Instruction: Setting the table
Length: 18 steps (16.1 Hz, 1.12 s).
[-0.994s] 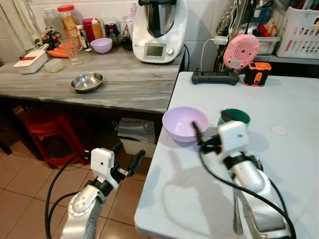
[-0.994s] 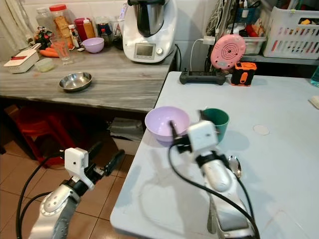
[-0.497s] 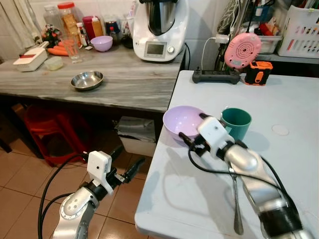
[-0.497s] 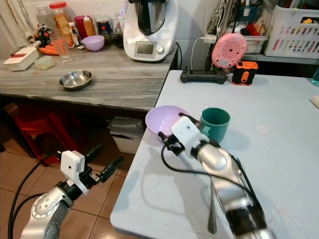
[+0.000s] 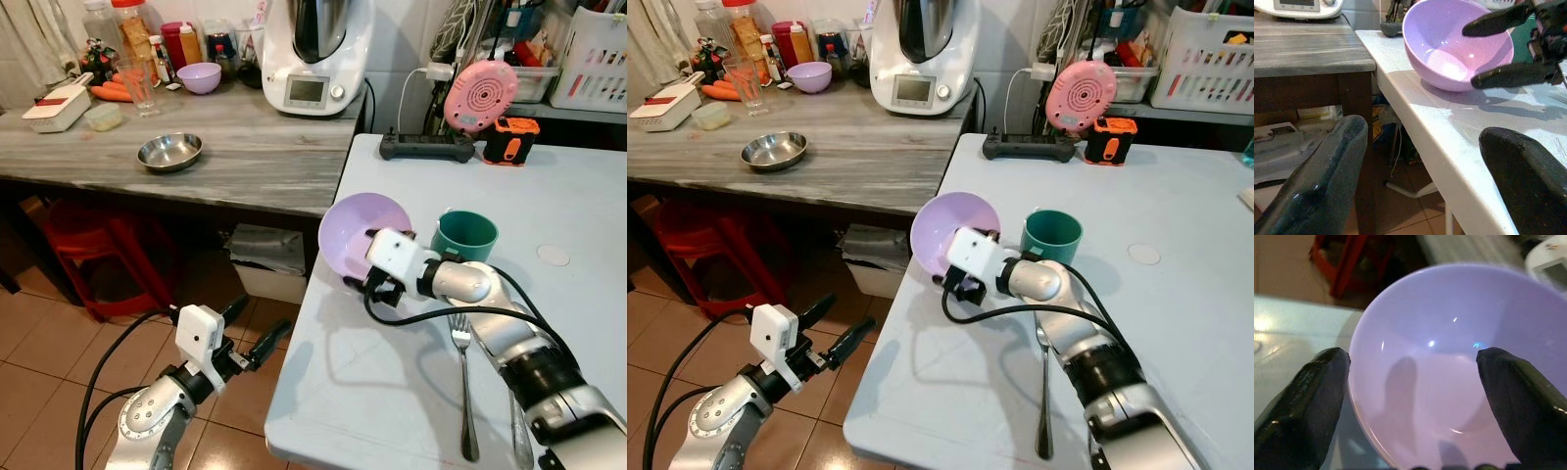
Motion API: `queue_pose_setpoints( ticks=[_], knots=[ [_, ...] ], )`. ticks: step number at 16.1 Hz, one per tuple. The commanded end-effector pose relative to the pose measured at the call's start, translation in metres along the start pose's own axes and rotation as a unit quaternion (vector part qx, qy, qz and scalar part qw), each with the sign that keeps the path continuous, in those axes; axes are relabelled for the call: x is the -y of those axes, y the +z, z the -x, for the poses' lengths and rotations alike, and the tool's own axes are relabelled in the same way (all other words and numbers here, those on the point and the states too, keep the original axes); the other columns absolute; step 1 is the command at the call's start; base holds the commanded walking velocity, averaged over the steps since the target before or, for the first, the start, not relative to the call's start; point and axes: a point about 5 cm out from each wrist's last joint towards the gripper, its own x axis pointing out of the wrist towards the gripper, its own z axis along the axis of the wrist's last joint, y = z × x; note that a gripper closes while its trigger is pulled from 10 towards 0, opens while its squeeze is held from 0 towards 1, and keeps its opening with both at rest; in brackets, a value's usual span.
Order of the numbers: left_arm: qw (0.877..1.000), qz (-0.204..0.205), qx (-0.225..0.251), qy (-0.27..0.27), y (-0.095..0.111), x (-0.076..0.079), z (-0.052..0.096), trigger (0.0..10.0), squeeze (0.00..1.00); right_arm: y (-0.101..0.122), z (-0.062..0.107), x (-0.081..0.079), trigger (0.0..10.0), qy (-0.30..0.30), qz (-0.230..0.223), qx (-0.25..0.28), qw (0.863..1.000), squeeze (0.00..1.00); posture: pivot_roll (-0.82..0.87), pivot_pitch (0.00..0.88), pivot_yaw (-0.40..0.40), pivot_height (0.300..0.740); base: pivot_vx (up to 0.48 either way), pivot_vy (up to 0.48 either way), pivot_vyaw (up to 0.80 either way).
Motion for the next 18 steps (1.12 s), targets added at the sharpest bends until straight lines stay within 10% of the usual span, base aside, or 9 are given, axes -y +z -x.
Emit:
queue_pose_setpoints(
  ticks=[1,10,18],
  knots=[
    [1.000,-0.009,-0.002,-0.008,0.003,0.000,0.001,10.0,0.00,0.003,-0.001,0.004,10.0,0.007,0.019,0.000,1.000,0.00,-0.03,0.030,0.065,0.740,0.000,0.000,0.00],
    [1.000,-0.010,-0.001,-0.004,0.003,-0.001,0.000,10.0,0.00,0.019,-0.003,0.017,10.0,-0.005,0.082,0.033,0.996,0.00,-0.03,0.027,0.070,0.740,0.000,0.000,0.00],
    [1.000,-0.003,-0.002,-0.016,0.004,0.005,-0.005,10.0,0.00,-0.014,0.007,0.040,10.0,-0.054,0.106,-0.048,0.992,0.00,-0.03,0.039,0.081,0.740,0.000,0.000,0.00]
  ],
)
